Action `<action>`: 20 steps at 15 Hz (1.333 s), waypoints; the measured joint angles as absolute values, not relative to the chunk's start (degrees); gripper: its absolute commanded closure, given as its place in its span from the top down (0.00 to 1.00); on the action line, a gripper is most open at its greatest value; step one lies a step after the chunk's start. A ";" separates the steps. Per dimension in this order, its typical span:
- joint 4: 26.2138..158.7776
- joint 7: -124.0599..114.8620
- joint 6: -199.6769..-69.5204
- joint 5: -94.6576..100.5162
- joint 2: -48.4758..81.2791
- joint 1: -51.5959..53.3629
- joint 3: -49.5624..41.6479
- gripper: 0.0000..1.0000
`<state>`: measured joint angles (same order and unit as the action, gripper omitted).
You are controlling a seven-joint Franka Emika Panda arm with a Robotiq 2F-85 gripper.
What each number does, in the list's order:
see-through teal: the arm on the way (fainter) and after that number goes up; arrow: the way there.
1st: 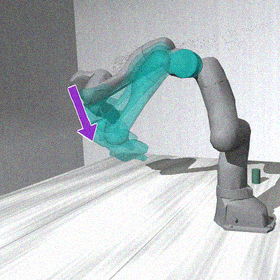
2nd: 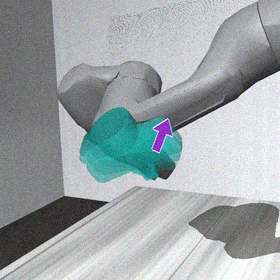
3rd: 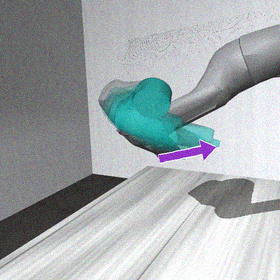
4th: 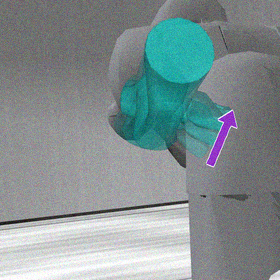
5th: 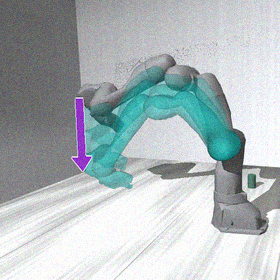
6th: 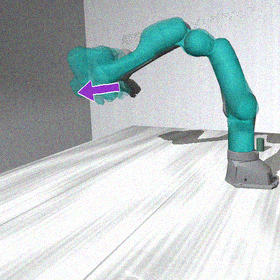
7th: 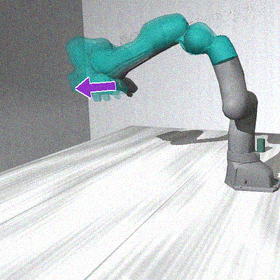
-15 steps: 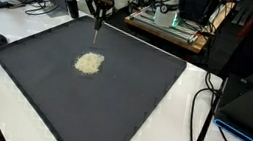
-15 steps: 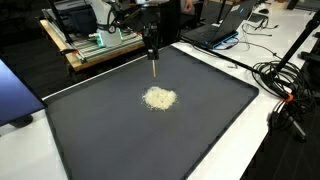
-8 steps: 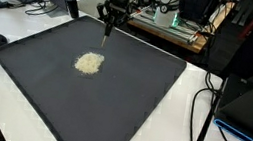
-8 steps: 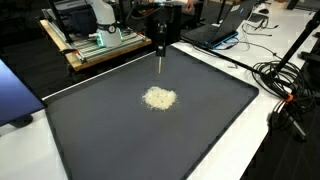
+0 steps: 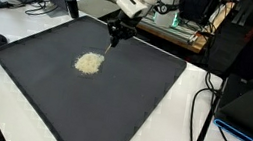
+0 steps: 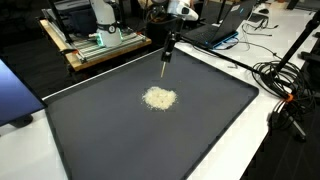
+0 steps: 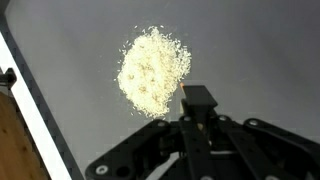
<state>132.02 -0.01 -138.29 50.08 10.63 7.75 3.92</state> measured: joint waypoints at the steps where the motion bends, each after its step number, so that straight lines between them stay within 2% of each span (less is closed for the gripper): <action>1: 131.02 -0.95 -136.92 51.38 11.98 8.57 4.17 0.12; 8: 127.65 -2.44 -133.88 53.22 15.64 10.46 4.77 0.12; 9: 127.62 -2.44 -133.83 53.23 15.64 10.46 4.77 0.03; 14: 126.31 -1.55 -133.66 52.98 16.04 10.48 5.69 0.03; 20: 118.39 0.98 -128.20 51.71 19.74 11.31 8.19 0.03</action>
